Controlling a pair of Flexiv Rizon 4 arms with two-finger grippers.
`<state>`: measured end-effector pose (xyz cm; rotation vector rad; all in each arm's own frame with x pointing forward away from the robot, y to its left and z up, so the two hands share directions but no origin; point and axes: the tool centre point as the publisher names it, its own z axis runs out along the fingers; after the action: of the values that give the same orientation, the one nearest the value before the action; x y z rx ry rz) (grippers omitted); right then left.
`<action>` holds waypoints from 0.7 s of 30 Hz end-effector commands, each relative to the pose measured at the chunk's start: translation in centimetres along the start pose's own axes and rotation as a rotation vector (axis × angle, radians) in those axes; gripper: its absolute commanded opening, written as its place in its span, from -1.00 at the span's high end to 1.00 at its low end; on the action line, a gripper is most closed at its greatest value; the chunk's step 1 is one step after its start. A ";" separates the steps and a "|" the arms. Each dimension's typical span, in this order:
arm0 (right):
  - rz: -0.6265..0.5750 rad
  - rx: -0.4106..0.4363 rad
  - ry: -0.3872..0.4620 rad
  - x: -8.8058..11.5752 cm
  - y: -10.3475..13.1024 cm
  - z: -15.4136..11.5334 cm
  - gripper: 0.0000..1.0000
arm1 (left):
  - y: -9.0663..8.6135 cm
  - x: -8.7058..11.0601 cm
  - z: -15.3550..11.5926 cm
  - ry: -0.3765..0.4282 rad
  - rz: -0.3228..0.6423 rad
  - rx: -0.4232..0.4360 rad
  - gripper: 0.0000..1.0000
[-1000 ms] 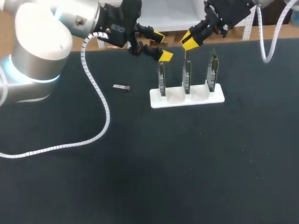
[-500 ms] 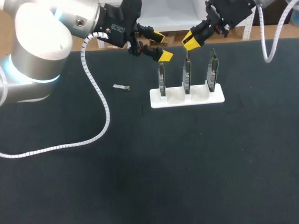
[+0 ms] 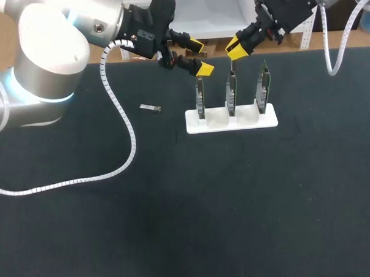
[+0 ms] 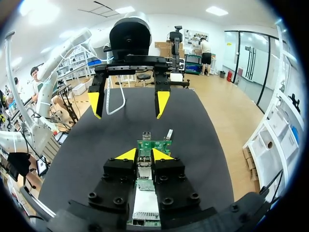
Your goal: Pick up the optical module with the left hand, and insert it into the network port with the right hand.
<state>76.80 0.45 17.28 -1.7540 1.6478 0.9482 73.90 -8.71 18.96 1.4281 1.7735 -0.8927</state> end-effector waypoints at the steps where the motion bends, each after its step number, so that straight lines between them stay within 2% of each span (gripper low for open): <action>1: 0.000 0.006 0.000 0.2 0.6 0.1 1.00 | -0.1 -0.1 0.0 0.006 -0.003 -0.003 -1.00; 14: -0.032 0.005 -0.001 -0.5 0.7 -0.1 1.00 | -0.1 -0.1 0.0 0.006 -0.003 -0.003 -1.00; 21: -0.021 -0.004 0.011 0.1 0.9 0.4 1.00 | -0.1 -0.1 0.0 0.006 -0.003 -0.003 -1.00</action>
<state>76.11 0.51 17.14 -1.7813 1.6313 0.9399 73.90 -8.71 18.96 1.4281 1.7735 -0.8926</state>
